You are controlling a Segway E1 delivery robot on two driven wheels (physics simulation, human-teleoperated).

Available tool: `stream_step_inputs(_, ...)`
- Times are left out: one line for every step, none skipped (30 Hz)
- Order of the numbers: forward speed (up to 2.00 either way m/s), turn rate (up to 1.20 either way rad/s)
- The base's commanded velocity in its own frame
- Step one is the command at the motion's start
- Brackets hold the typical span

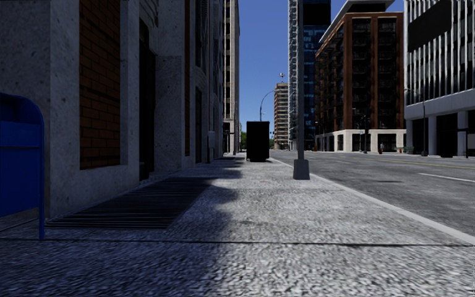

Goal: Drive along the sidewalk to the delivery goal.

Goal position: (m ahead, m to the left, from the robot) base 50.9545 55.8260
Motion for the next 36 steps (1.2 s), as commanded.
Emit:
stream_step_inputs(2.0, 0.0)
stream_step_inputs(2.0, 0.0)
stream_step_inputs(2.0, 0.0)
stream_step_inputs(2.0, 0.0)
stream_step_inputs(2.0, 0.0)
stream_step_inputs(2.0, 0.0)
stream_step_inputs(2.0, 0.0)
stream_step_inputs(2.0, 0.0)
stream_step_inputs(2.0, 0.0)
stream_step_inputs(2.0, 0.0)
stream_step_inputs(2.0, 0.0)
stream_step_inputs(2.0, 0.0)
stream_step_inputs(2.0, 0.0)
stream_step_inputs(2.0, 0.0)
stream_step_inputs(2.0, 0.0)
stream_step_inputs(2.0, 0.0)
stream_step_inputs(2.0, 0.0)
stream_step_inputs(2.0, 0.0)
stream_step_inputs(2.0, 0.0)
stream_step_inputs(2.0, 0.0)
stream_step_inputs(2.0, 0.0)
stream_step_inputs(2.0, 0.0)
stream_step_inputs(2.0, 0.0)
stream_step_inputs(2.0, 0.0)
stream_step_inputs(2.0, 0.0)
stream_step_inputs(2.0, 0.0)
stream_step_inputs(2.0, 0.0)
stream_step_inputs(2.0, 0.0)
stream_step_inputs(2.0, 0.0)
stream_step_inputs(2.0, 0.0)
stream_step_inputs(2.0, 0.0)
stream_step_inputs(2.0, 0.0)
stream_step_inputs(2.0, 0.0)
stream_step_inputs(2.0, 0.0)
stream_step_inputs(2.0, 0.0)
stream_step_inputs(2.0, 0.0)
